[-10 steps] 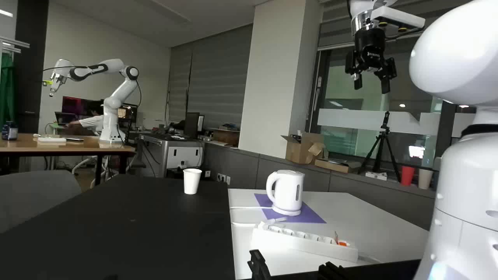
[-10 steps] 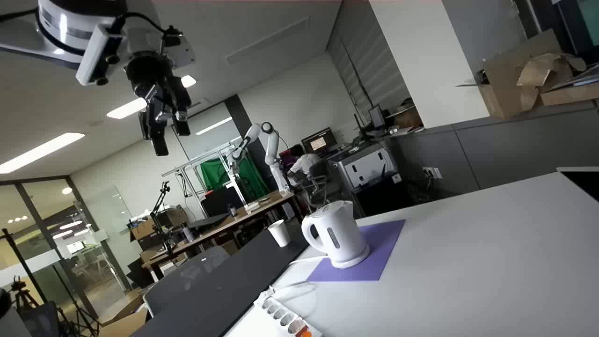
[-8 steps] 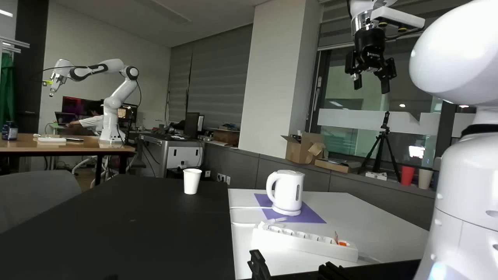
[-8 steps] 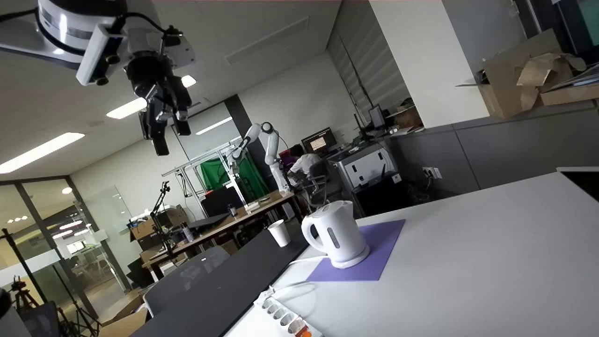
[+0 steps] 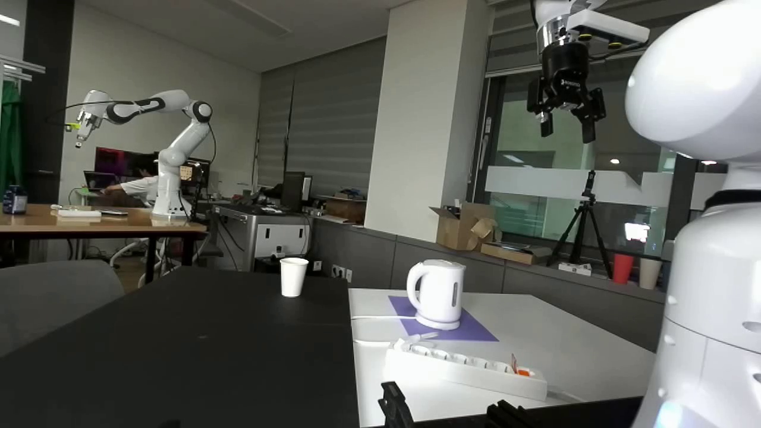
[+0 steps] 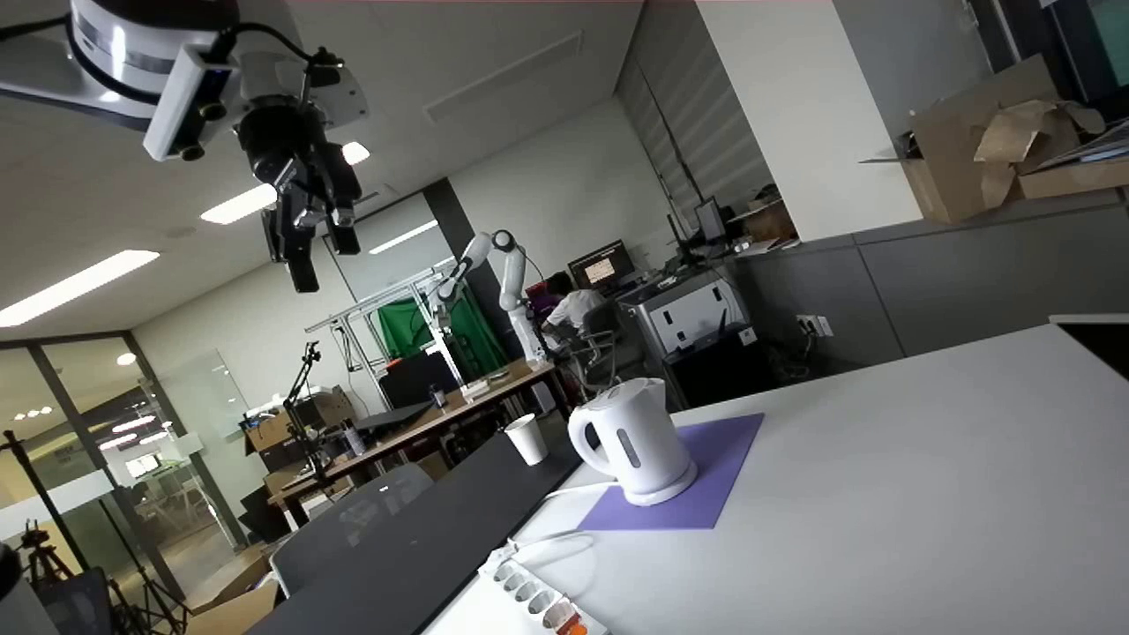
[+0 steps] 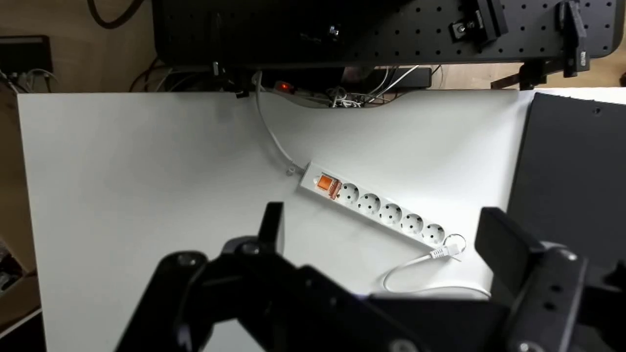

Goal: Press the adapter switch

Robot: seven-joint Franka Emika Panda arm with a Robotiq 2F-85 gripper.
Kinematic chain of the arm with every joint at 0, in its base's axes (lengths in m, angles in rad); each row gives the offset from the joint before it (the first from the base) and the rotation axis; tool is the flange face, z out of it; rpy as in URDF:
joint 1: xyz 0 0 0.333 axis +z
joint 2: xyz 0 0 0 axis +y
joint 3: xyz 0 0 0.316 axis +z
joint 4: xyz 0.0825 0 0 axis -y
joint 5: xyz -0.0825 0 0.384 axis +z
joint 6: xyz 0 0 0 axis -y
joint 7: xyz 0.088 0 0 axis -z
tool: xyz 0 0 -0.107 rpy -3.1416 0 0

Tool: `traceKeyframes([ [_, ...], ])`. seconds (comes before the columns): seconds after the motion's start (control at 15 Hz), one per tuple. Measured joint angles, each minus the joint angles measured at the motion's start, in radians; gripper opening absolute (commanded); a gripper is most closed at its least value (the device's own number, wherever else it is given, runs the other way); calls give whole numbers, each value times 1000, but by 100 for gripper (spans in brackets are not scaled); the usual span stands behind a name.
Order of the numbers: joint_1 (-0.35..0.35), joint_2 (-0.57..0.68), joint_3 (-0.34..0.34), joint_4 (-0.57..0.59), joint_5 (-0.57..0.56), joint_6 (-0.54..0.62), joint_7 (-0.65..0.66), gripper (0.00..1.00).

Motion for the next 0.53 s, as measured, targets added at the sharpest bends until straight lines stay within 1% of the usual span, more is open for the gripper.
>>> traceKeyframes([
  [0.47, 1, 3, 0, -5, 0, 2, 0, 100],
  [0.53, 1, 6, -2, -12, 1, 11, 0, 80],
])
